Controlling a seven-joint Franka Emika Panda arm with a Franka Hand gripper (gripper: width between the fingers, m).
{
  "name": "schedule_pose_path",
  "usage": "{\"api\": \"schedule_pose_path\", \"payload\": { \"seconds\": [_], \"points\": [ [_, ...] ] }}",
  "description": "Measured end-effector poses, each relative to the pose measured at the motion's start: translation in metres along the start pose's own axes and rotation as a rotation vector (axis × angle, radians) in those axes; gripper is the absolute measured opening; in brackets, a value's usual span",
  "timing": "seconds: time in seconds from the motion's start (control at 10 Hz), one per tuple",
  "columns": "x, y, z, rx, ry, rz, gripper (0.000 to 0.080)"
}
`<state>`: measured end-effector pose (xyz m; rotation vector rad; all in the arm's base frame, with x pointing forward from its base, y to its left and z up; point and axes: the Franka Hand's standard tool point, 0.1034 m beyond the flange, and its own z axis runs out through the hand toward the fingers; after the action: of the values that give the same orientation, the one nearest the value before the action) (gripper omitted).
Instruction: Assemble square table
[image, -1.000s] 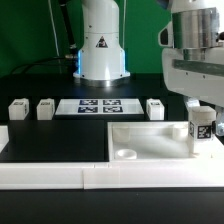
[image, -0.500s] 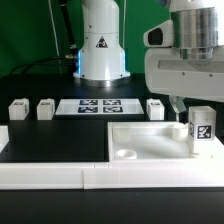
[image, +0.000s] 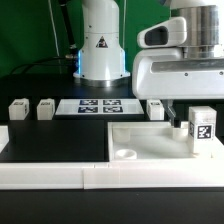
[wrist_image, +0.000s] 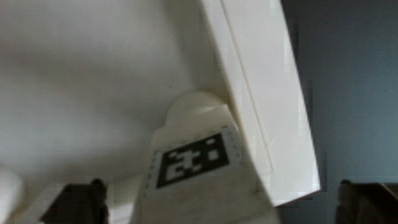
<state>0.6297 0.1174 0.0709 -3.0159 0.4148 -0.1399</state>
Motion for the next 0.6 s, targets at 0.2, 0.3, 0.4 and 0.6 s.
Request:
{"api": "schedule_pose_path", "payload": {
  "seconds": [0.2, 0.3, 0.4, 0.6],
  "points": [
    [-0.0004, -0.0004, 0.0001, -0.001, -0.001, 0.036, 0.0374],
    [-0.0002, 0.0007, 0.0003, -0.002, -0.001, 0.072, 0.0291],
    [-0.0001, 0.0010, 0.0005, -0.002, -0.001, 0.137, 0.0291],
    [0.0005, 0.0042, 0.0010, 0.003, -0.008, 0.444, 0.0291]
  ]
}}
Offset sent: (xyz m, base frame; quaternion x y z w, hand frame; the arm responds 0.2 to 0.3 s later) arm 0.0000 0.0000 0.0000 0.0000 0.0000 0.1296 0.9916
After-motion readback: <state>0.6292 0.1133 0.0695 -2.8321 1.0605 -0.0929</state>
